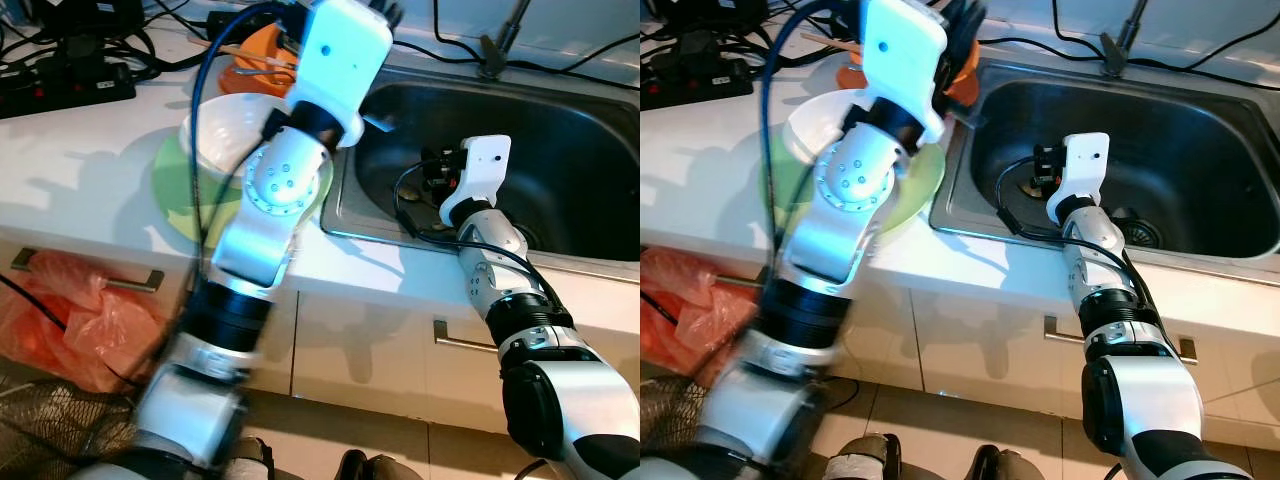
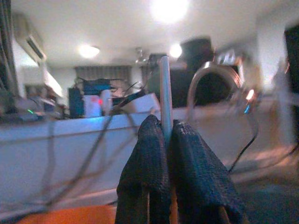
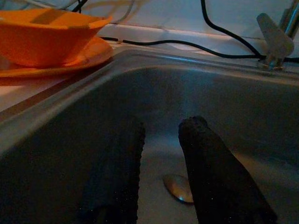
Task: Kitchen organization
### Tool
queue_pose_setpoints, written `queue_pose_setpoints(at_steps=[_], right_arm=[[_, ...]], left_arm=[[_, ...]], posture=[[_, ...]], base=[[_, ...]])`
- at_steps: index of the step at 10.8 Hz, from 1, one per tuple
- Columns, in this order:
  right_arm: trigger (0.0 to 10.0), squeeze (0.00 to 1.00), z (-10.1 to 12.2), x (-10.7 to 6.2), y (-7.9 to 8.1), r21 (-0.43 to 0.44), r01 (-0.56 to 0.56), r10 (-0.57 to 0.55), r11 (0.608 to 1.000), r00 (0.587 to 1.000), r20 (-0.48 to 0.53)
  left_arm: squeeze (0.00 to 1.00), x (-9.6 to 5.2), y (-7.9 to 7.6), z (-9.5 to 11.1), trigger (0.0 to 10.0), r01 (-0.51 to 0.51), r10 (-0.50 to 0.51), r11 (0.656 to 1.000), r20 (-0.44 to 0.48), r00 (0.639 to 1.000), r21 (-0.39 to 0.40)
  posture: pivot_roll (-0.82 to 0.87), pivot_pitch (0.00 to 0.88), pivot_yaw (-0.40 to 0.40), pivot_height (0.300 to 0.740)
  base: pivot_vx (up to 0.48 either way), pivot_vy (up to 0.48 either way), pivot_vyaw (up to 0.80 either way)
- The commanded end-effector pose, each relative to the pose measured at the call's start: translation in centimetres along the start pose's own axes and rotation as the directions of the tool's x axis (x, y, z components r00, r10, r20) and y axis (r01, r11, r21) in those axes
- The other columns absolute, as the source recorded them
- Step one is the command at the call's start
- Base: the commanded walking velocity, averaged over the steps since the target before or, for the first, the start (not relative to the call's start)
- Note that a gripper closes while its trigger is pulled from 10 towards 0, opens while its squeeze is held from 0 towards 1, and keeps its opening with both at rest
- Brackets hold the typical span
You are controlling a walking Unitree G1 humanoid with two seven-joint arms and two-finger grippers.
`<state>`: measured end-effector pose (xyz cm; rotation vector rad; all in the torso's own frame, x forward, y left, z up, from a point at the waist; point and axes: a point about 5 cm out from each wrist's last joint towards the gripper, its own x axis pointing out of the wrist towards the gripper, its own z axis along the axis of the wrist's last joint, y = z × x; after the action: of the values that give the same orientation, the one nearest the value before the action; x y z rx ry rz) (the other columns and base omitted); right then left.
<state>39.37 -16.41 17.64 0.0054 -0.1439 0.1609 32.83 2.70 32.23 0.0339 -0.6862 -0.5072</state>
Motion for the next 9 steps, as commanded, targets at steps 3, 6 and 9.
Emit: queue_pose_setpoints(at_steps=[3,6,9], right_arm=[[10.0,0.00,-0.3,-0.2,-0.5,-0.001,0.014,-0.014,1.000,1.000,-0.014],[10.0,0.00,0.1,-0.1,-0.8,-0.005,0.022,-0.022,1.000,1.000,-0.005],[10.0,0.00,0.1,-0.3,-1.2,-0.005,0.033,-0.033,0.999,0.999,0.004]], left_arm=[[0.00,-0.1,0.3,0.4,10.0,-0.047,0.061,0.956,0.036,0.997,-0.291],[0.00,-0.7,1.1,-0.7,10.0,-0.112,0.157,0.816,0.032,0.987,-0.567],[0.00,-1.4,1.1,-2.3,10.0,-0.132,0.158,0.670,-0.034,0.987,-0.731]], posture=[[0.20,0.141,-0.070,0.740],[0.20,0.142,-0.070,0.740],[0.19,0.144,-0.067,0.740]], base=[[0.000,0.000,0.00],[0.000,0.000,0.00],[0.000,0.000,0.00]])
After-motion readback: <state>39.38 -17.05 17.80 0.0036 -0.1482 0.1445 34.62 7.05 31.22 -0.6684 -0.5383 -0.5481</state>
